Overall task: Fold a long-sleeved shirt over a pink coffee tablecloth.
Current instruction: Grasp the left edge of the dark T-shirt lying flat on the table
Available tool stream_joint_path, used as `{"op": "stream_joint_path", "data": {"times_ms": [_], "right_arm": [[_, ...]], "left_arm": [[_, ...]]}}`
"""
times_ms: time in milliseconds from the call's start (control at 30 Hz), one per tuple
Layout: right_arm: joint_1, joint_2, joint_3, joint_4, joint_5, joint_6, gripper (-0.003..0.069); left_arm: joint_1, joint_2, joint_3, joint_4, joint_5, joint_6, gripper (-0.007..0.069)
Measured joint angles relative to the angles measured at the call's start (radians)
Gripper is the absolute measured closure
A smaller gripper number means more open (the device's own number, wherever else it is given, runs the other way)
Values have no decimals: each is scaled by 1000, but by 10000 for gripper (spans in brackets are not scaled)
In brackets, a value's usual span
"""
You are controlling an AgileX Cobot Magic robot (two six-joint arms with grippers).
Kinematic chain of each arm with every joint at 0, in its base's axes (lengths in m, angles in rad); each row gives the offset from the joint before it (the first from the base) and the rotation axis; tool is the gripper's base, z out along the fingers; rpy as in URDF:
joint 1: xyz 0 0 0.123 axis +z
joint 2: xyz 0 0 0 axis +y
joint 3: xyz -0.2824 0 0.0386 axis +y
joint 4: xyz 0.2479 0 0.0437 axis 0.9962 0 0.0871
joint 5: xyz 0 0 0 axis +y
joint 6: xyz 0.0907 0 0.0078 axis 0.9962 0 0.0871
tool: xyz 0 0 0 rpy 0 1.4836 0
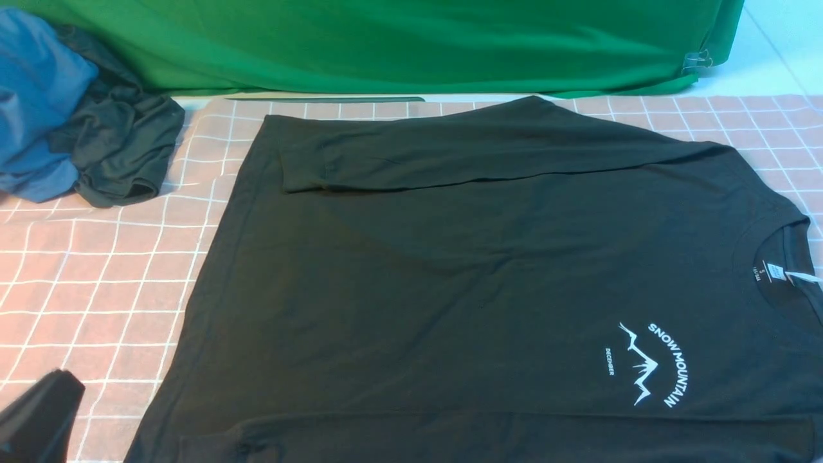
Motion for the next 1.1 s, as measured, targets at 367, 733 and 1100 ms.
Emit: {"op": "stream_joint_path", "data": {"times_ms": [367, 733, 1100], "right_arm": [[0, 0, 0, 147, -377, 410, 421], [0, 0, 0, 151, -401, 391, 426], [0, 205, -341, 151, 4, 121, 617]], "left_arm": [[0, -1, -14, -257, -581, -383, 610], [0, 517, -601, 51, 284, -369, 610], [-16, 1213, -696, 27, 630, -7, 610]]}}
